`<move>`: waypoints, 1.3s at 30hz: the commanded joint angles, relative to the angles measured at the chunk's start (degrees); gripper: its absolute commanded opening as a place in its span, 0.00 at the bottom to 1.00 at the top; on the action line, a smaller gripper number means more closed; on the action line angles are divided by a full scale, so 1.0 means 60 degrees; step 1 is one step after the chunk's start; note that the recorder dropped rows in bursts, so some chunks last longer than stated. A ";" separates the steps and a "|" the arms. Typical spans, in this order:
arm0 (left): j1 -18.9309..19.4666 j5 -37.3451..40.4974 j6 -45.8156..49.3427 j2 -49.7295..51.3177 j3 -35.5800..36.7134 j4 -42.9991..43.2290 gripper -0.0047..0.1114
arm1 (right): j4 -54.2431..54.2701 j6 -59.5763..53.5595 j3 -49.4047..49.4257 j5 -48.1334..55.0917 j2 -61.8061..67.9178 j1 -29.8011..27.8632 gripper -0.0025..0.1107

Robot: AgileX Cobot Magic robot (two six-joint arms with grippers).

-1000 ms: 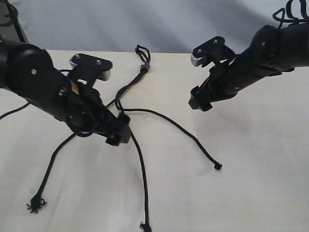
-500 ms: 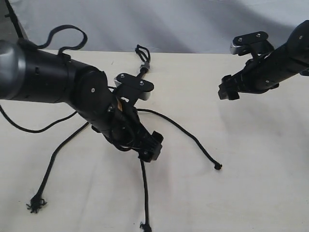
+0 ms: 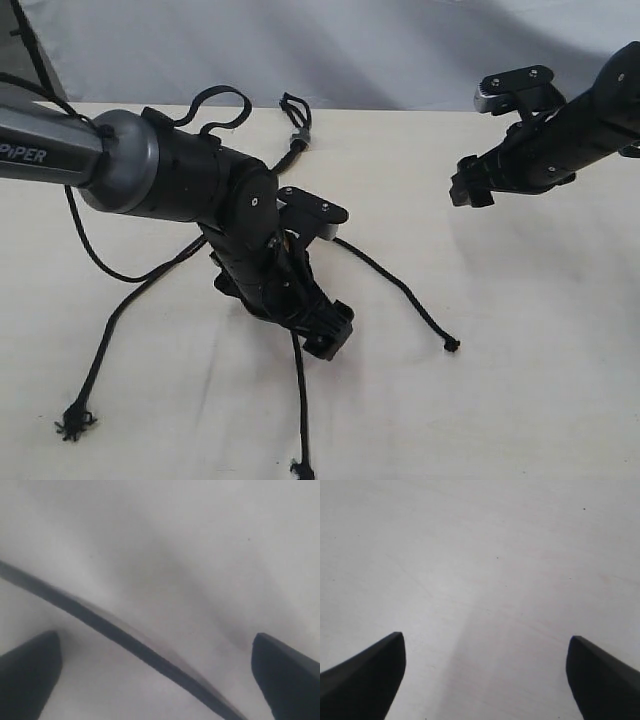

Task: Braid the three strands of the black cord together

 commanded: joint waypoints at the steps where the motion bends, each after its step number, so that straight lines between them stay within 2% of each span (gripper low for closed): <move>1: -0.0038 0.0806 -0.0060 0.0339 0.0095 0.0017 0.67 | 0.0060 -0.0087 0.0029 0.0014 -0.0074 -0.0003 0.74; 3: -0.0038 0.0985 -0.0060 0.0339 0.0095 0.0017 0.51 | 0.0132 -0.0087 0.0029 0.0014 -0.0074 -0.0003 0.74; 7: -0.0038 0.1458 0.0006 0.0231 0.0095 0.0442 0.11 | 0.0199 -0.0087 0.0029 0.0014 -0.0074 -0.0003 0.74; 8: -0.0038 0.1657 0.0006 0.0155 0.0095 0.0700 0.04 | 0.0199 -0.0087 0.0029 -0.0003 -0.0074 -0.0003 0.74; 14: -0.0017 0.2334 -0.0276 -0.1002 0.0095 0.2305 0.05 | 0.0199 -0.0087 0.0029 -0.0023 -0.0074 -0.0003 0.74; 19: 0.0004 0.3061 -0.1259 -0.1819 0.0291 0.5788 0.05 | 0.0199 -0.0087 0.0029 -0.0025 -0.0057 -0.0003 0.74; 21: 0.0347 0.2789 -0.1722 -0.1849 0.0624 0.6841 0.05 | 0.0199 -0.0087 0.0029 -0.0042 -0.0057 -0.0003 0.74; 24: 0.1184 0.1241 -0.1696 -0.1756 0.1505 0.7079 0.05 | 0.0199 -0.0066 0.0029 -0.0017 -0.0057 -0.0003 0.74; 25: 0.1753 0.0346 -0.1716 -0.1756 0.2050 0.7079 0.05 | 0.0199 -0.0066 0.0029 0.0007 -0.0057 -0.0003 0.74; 27: 0.2445 -0.0548 -0.1954 -0.1756 0.2676 0.7054 0.05 | 0.0238 -0.0066 0.0029 0.0008 -0.0057 -0.0003 0.74; 29: 0.2876 -0.1524 -0.2030 -0.1756 0.3215 0.6942 0.05 | 0.0238 -0.0066 0.0029 0.0008 -0.0057 -0.0003 0.74; 31: 0.2947 -0.2672 -0.2399 -0.1756 0.3706 0.6922 0.05 | 0.0279 -0.0066 0.0029 0.0008 -0.0057 -0.0003 0.74; 33: 0.2947 -0.3252 -0.2462 -0.1756 0.3952 0.6269 0.05 | 0.0433 -0.0083 0.0029 0.0008 -0.0057 -0.0003 0.74; 36: 0.2783 -0.2599 -0.2462 -0.1756 0.4024 0.5057 0.05 | 0.0453 -0.0083 0.0029 0.0008 -0.0057 -0.0003 0.74; 39: 0.2138 -0.1943 -0.2199 -0.1756 0.4024 0.4230 0.05 | 0.0453 -0.0083 0.0029 -0.0031 -0.0057 -0.0003 0.74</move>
